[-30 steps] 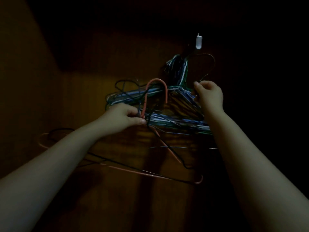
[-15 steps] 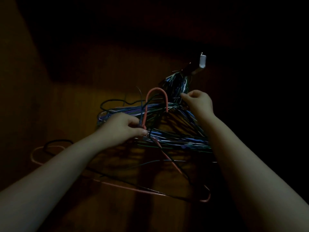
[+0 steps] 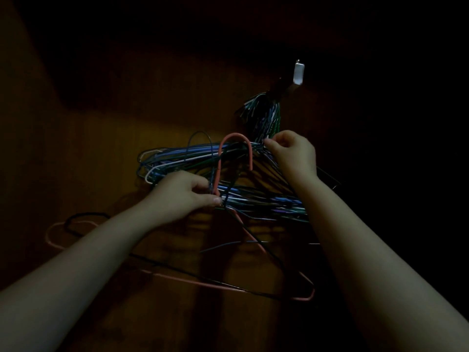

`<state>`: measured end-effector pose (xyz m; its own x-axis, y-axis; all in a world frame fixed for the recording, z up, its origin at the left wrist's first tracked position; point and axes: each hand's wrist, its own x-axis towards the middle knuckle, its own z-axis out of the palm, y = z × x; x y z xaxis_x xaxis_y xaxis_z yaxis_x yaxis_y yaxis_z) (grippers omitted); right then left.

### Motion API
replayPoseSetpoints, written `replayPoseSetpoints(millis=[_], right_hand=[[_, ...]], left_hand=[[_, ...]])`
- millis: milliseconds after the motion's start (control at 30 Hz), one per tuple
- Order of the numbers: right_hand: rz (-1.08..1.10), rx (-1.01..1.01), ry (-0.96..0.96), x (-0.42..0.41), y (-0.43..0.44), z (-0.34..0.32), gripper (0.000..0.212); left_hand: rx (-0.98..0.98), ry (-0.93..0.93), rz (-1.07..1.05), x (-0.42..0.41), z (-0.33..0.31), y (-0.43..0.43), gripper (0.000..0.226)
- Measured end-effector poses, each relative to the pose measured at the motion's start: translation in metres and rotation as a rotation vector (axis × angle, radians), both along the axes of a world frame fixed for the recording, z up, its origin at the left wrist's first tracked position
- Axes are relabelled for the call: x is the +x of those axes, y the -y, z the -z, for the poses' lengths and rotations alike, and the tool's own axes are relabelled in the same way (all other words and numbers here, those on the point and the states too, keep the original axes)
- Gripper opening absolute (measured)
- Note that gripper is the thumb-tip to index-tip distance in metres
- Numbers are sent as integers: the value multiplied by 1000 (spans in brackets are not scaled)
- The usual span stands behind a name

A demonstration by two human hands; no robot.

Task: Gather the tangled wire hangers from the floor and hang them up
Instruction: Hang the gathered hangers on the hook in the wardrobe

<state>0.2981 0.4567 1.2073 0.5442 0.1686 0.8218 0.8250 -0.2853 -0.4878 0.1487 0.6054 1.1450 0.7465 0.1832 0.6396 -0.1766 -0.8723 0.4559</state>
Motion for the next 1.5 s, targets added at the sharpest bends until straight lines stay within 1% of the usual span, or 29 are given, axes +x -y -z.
replayPoseSetpoints(millis=[67,133,167,233,267,300,400,567,700,800,967,1067,1233,1267,1333,1433,1500], right_hand=[[98,1,12,-2,1,7,23],[178,114,25,-10,9,22,28],[177,202,22,-19,15,33,25],[83,356,6,-40,28,63,11],[28,393,-10,-51,32,80,4],[-14,405,-33,-62,34,98,4],[-128,340,-145,-86,27,149,8],[-244,98,-319,-124,19,210,10],[-211,31,-442,-137,25,238,21],[-201,-33,-502,-138,33,249,21],[-150,-55,-477,-137,43,259,18],[-138,-60,-453,-134,43,261,19],[-183,-63,-445,-130,50,263,11],[-186,-64,-441,-130,51,263,10],[-195,-59,-447,-129,53,263,15],[-199,-65,-481,-124,59,262,18],[-200,-76,-521,-118,65,261,17]], left_hand=[[-29,5,-10,-2,4,3,18],[-80,13,-17,-5,11,6,19],[-127,23,-16,-6,16,8,17],[-229,34,-25,-9,29,13,9],[-264,33,-43,-10,35,16,8],[-295,33,-57,-10,43,21,8],[-393,38,-71,-11,68,35,7],[-512,-2,-60,-23,117,59,6],[-587,-41,-69,-36,157,76,11],[-637,-97,-61,-43,177,79,8],[-649,-144,12,-53,185,87,19],[-657,-164,32,-57,184,89,19],[-662,-153,22,-56,187,93,16],[-646,-146,4,-56,187,93,14],[-583,-123,-46,-57,187,91,9],[-528,-76,-92,-57,183,86,13],[-488,-67,-116,-57,177,80,12]])
